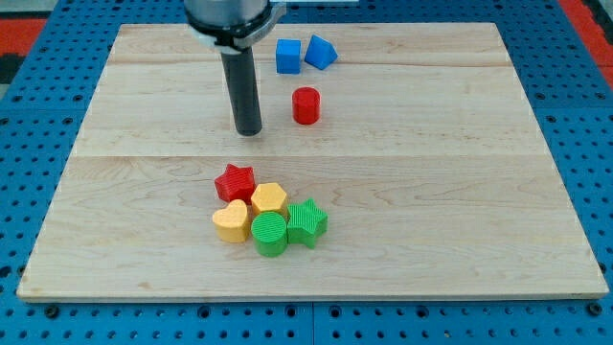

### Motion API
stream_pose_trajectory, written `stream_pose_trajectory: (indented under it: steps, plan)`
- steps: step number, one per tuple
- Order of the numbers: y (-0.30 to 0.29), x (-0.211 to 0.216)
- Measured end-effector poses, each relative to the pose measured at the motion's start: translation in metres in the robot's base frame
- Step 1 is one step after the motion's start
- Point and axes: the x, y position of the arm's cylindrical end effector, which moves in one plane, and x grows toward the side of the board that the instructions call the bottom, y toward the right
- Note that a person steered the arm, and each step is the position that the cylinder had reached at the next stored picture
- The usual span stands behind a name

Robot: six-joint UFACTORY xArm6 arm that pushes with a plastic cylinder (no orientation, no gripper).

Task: Push the red circle diagonally above the red star

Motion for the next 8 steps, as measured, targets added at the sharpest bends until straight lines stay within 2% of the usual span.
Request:
stream_pose_trajectory:
  steps: [1, 2, 3, 4, 6, 7, 8]
  plan:
    - [-0.008, -0.048]
    - [0.039, -0.066]
    - [0.093, -0.059]
    - [0.106, -0.032]
    - [0.09, 0.019]
    - [0.076, -0.007]
    - [0.041, 0.007]
